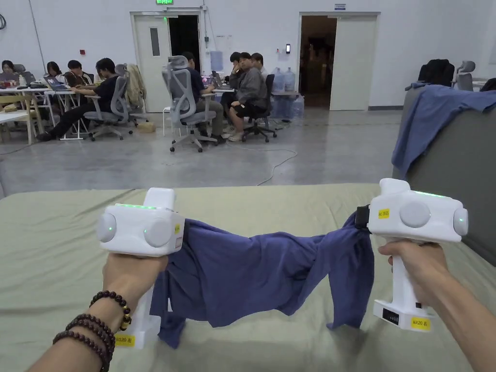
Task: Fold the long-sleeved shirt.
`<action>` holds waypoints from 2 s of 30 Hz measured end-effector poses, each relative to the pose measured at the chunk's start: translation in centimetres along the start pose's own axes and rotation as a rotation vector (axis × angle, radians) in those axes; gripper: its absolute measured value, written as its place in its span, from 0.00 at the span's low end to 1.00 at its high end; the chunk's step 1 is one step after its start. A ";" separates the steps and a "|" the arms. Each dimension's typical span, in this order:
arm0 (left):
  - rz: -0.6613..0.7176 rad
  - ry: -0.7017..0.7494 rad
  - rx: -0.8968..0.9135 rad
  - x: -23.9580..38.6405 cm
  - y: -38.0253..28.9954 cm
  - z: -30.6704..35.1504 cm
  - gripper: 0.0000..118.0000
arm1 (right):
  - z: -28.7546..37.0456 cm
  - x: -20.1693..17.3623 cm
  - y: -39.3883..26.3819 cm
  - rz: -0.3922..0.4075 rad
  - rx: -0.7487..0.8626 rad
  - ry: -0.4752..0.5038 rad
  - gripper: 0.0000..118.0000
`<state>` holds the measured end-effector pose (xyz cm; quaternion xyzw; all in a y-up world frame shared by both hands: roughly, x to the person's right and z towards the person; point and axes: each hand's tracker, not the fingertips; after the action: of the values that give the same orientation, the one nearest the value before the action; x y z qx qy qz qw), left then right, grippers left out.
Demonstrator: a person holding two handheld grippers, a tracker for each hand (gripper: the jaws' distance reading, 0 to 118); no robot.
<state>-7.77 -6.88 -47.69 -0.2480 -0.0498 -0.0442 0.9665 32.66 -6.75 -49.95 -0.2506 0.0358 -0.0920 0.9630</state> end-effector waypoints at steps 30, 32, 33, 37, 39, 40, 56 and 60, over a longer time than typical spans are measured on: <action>-0.054 -0.208 -0.206 -0.2 -23.8 12.0 0.17 | 14.3 2.1 -23.7 0.204 -0.346 0.041 0.00; -0.070 -0.165 -0.117 0.4 -23.9 12.2 0.00 | 14.6 1.7 -22.9 0.224 -0.321 0.038 0.00; -0.084 -0.170 -0.149 1.3 -22.6 13.5 0.00 | 14.5 1.5 -22.3 0.239 -0.320 0.072 0.00; -0.057 -0.229 -0.155 2.1 -21.8 13.7 0.00 | 11.2 -1.4 -20.5 0.284 -0.302 0.110 0.34; -0.060 -0.238 -0.158 2.6 -21.6 13.4 0.00 | 7.9 -2.7 -19.5 0.306 -0.325 0.132 0.59; -0.061 -0.238 -0.161 2.9 -21.6 13.3 0.00 | 5.8 -3.5 -19.3 0.317 -0.373 0.134 0.59; -0.155 -0.219 -0.295 4.2 -18.4 -0.6 0.88 | -9.2 -7.2 -23.0 0.514 -0.686 -0.038 0.03; -0.241 -0.210 -0.356 5.4 -17.4 -7.1 0.92 | -10.1 -6.4 -23.8 0.441 -0.706 -0.020 0.03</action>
<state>-3.78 -25.86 -44.97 -0.4101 -0.1708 -0.1411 0.8847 21.40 -30.71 -46.99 -0.5527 0.1085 0.1370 0.8148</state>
